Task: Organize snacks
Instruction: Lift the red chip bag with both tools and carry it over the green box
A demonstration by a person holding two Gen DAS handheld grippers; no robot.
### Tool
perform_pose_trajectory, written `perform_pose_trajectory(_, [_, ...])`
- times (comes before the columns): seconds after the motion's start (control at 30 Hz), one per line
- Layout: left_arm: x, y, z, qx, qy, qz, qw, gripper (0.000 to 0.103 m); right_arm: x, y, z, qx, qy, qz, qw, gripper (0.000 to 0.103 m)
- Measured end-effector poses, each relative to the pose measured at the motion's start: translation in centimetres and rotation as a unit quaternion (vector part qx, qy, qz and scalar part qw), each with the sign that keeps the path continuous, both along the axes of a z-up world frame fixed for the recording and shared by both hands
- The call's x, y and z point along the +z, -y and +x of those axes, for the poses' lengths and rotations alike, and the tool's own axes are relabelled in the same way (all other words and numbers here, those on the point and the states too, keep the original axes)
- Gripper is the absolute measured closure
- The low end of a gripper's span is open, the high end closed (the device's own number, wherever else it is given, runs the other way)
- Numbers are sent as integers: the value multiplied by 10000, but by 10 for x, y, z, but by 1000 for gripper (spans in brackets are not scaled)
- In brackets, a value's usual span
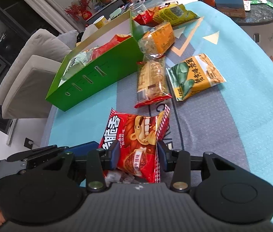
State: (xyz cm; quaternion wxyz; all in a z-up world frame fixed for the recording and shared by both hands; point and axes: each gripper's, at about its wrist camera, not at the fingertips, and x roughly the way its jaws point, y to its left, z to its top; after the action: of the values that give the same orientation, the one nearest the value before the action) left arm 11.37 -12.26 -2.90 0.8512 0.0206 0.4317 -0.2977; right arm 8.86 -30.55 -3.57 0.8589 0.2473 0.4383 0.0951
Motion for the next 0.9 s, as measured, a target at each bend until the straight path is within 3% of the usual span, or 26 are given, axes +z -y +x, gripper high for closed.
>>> perform_pose_trajectory(0.27, [-2,-6,3,167,-115,67,9998,66,-2,-2,5,49,-54,-21,10000,45])
perform_pose_trajectory(0.33, [-5,-5,4,249,-133,140,9995,54,-5,0,4,12,-94,-72,9999,45])
perform_pose_trajectory(0.47, [-11,-2,7,275,-174,212,9992,49,-7,3,3,37,-99,-5,9999,45])
perform_pose_trajectory(0.7, [-6,5,0,83,-27,159,9998,70,1,-8,5,172,90,-303,9994,48])
perform_pose_trajectory(0.9, [23,-3,-2,242,354,76,9991,70,28,-16,14,313,516,-395,9974,48])
